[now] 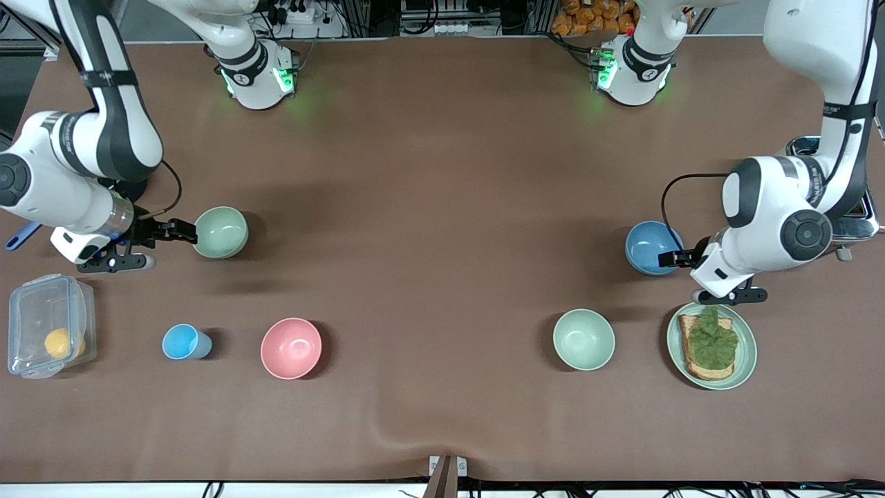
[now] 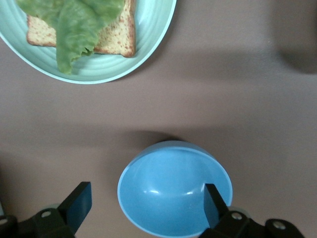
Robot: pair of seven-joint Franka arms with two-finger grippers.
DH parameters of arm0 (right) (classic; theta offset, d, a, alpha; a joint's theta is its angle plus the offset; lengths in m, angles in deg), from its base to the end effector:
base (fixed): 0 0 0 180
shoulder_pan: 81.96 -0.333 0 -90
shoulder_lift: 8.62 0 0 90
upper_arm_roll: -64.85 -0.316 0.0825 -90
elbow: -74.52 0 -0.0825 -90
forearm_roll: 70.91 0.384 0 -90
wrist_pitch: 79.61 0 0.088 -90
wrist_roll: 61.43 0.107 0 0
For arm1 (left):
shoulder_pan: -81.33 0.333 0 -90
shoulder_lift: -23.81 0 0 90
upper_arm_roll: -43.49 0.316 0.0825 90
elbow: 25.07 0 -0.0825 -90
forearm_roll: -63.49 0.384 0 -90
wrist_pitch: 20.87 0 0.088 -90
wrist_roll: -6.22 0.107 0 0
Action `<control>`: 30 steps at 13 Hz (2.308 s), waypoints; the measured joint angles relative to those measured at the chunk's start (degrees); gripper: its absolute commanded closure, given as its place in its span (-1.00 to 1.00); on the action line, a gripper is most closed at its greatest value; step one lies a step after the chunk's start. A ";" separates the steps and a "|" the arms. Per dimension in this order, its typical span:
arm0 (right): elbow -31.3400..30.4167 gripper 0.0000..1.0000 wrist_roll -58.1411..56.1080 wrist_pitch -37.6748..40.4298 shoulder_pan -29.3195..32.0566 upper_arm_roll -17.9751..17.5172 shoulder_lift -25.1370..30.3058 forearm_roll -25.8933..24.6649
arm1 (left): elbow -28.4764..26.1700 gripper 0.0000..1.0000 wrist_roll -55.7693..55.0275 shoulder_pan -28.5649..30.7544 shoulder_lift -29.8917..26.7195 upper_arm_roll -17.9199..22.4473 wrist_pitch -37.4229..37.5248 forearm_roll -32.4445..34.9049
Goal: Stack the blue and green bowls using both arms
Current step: 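Grasp the green bowl with the right gripper while the left gripper grasps the blue bowl, then carry the green bowl with the right gripper while the left gripper carries the blue bowl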
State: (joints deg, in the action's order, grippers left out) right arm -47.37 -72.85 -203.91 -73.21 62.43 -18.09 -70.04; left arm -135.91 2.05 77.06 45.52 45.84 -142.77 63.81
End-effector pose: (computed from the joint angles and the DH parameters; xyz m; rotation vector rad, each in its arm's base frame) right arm 0.5470 -0.0603 0.3224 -3.0960 -0.1229 0.1841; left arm 0.5986 -0.0207 0.2759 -3.0983 -0.0533 0.2863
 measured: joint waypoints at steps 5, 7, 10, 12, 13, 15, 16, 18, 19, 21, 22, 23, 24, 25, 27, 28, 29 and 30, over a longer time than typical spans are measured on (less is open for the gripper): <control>-5.12 -0.82 -0.36 -11.87 1.63 0.05 -6.21 0.00 | -5.27 -1.00 0.08 2.56 0.21 0.01 -3.93 0.00; -6.23 -0.61 -0.62 -13.65 1.94 0.06 -7.14 0.00 | -6.15 -1.00 0.08 2.56 0.21 -0.08 -4.03 0.00; -6.46 -0.36 -1.52 -13.76 2.63 0.06 -7.33 0.00 | -8.23 -1.00 0.08 2.98 0.23 -0.08 -5.74 0.00; -6.94 -0.34 -1.98 -13.76 2.63 0.04 -7.34 0.00 | -9.00 -0.98 0.08 3.03 0.28 -0.08 -6.17 0.00; -7.35 -0.29 -2.58 -14.02 2.63 0.04 -7.38 0.00 | -9.29 -0.92 0.08 3.03 0.39 -0.08 -6.18 0.00; -8.86 -0.02 -5.12 -16.42 2.65 0.05 -7.46 0.00 | -9.77 -0.64 0.09 3.08 0.86 -0.08 -6.38 0.00; -9.56 0.29 -6.16 -17.50 2.78 0.06 -7.59 0.00 | -9.85 -0.50 0.20 3.17 1.18 -0.07 -6.62 0.00; -10.06 0.72 -7.09 -18.04 3.24 0.07 -7.74 0.00 | -9.86 -0.26 0.91 3.34 1.58 -0.07 -6.90 0.00; -10.06 0.97 -7.26 -18.07 3.38 0.07 -7.74 0.00 | -9.86 -0.20 0.96 3.35 1.63 -0.07 -6.93 0.00; -10.06 1.00 -7.30 -18.09 3.43 0.03 -7.74 0.01 | -9.86 0.03 1.38 3.44 1.63 -0.07 -6.97 0.00; -10.05 1.00 -7.29 -17.86 3.43 -0.04 -7.67 0.09 | -9.86 0.24 1.66 3.52 1.63 -0.07 -6.99 0.00; -9.90 1.00 -7.06 -16.81 3.43 -0.16 -7.31 0.29 | -9.86 0.43 1.82 3.59 1.63 -0.07 -7.05 0.00; -9.56 1.00 -6.22 -14.85 3.42 -0.35 -7.07 1.20 | -9.86 0.61 1.90 3.63 1.63 -0.07 -7.10 0.00; -9.01 1.00 -5.47 -12.52 3.38 -0.79 -7.02 3.02 | -9.86 0.77 1.93 3.63 1.63 -0.08 -7.15 0.00; -7.68 1.00 -2.84 -8.77 2.71 -1.58 -6.67 5.94 | -9.86 1.00 1.93 3.64 1.63 -0.08 -7.23 0.00; -7.27 1.00 -0.07 -7.46 2.00 -1.76 -6.16 6.36 | -9.81 1.00 1.96 3.68 1.58 -0.12 -7.22 -0.08; -7.07 1.00 3.47 -6.34 0.88 -1.87 -5.51 6.67 | -9.58 1.00 2.50 3.71 1.04 -0.28 -6.86 -0.42; -6.96 1.00 6.97 -5.50 -0.56 -1.94 -4.83 6.78 | -9.56 1.00 2.56 3.71 0.70 -0.37 -6.81 -0.43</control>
State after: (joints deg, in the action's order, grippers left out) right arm -54.33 -65.88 -209.41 -73.78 60.49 -22.92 -63.27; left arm -145.46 4.62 80.77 46.22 45.47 -149.58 63.39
